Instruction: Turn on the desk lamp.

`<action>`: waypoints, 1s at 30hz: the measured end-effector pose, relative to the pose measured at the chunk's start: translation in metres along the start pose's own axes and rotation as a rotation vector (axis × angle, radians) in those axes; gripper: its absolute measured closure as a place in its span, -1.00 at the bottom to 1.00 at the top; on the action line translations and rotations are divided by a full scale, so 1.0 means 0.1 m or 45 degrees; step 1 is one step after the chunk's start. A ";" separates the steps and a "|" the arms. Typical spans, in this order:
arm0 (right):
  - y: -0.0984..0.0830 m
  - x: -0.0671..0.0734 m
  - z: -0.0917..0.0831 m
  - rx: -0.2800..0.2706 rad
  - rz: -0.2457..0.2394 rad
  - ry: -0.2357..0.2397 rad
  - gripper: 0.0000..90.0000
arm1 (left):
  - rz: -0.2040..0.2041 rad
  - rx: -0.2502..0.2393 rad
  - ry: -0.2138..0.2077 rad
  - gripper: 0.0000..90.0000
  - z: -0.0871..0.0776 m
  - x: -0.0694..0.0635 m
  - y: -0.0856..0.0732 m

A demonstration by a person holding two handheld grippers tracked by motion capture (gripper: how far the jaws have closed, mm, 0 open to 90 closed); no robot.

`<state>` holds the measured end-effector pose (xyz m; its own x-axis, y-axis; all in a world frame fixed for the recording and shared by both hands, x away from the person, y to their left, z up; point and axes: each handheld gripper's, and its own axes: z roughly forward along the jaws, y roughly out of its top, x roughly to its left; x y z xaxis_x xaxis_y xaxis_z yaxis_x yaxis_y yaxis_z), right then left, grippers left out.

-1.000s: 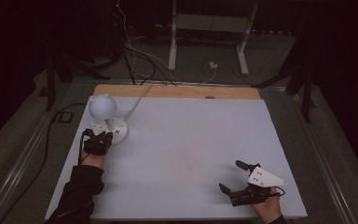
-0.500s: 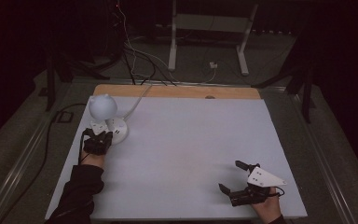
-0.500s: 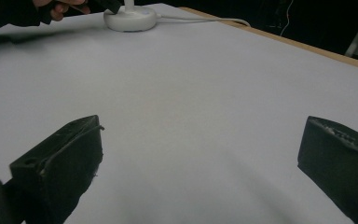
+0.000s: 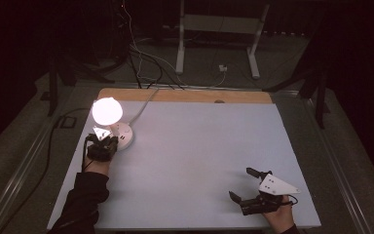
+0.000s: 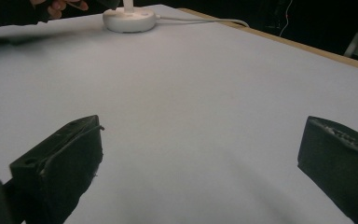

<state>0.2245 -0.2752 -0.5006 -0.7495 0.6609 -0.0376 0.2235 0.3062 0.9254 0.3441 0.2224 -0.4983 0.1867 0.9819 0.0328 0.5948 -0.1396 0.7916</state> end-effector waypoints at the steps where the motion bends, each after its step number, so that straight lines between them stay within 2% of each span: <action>1: 0.00 0.00 0.00 -0.001 -0.004 0.000 -1.00 | -0.003 -0.004 -0.009 0.84 -0.01 -0.01 0.00; 4: 0.00 0.01 0.00 -0.002 -0.005 0.001 -1.00 | -0.016 -0.003 -0.006 0.78 -0.04 -0.03 0.01; 7: 0.00 0.00 0.00 -0.002 -0.004 0.001 -1.00 | -0.022 -0.003 0.011 0.60 -0.06 -0.04 0.02; 8: 0.00 0.00 -0.01 -0.002 -0.004 0.000 -1.00 | -0.029 -0.004 0.011 0.60 -0.07 -0.05 0.02; 15: 0.00 0.00 -0.01 -0.002 -0.002 -0.001 -1.00 | -0.042 -0.003 0.015 0.13 -0.14 -0.10 0.04; 19: 0.00 0.00 -0.01 -0.002 -0.003 -0.001 -1.00 | -0.037 -0.012 0.020 0.00 -0.19 -0.11 0.04; 24: 0.00 0.00 -0.01 -0.003 0.000 -0.001 -1.00 | -0.054 0.002 0.016 -0.39 -0.22 -0.11 0.04; 27: 0.01 0.01 0.00 -0.003 -0.004 0.002 -1.00 | -0.046 0.002 0.012 -0.54 -0.26 -0.12 0.03; 30: 0.01 0.01 0.00 -0.006 -0.003 0.002 -1.00 | -0.060 0.007 -0.016 -0.79 -0.30 -0.11 0.04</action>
<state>0.2242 -0.2748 -0.4995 -0.7512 0.6590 -0.0391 0.2191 0.3047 0.9269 0.3210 0.2149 -0.4773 0.1679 0.9857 -0.0120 0.6076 -0.0939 0.7887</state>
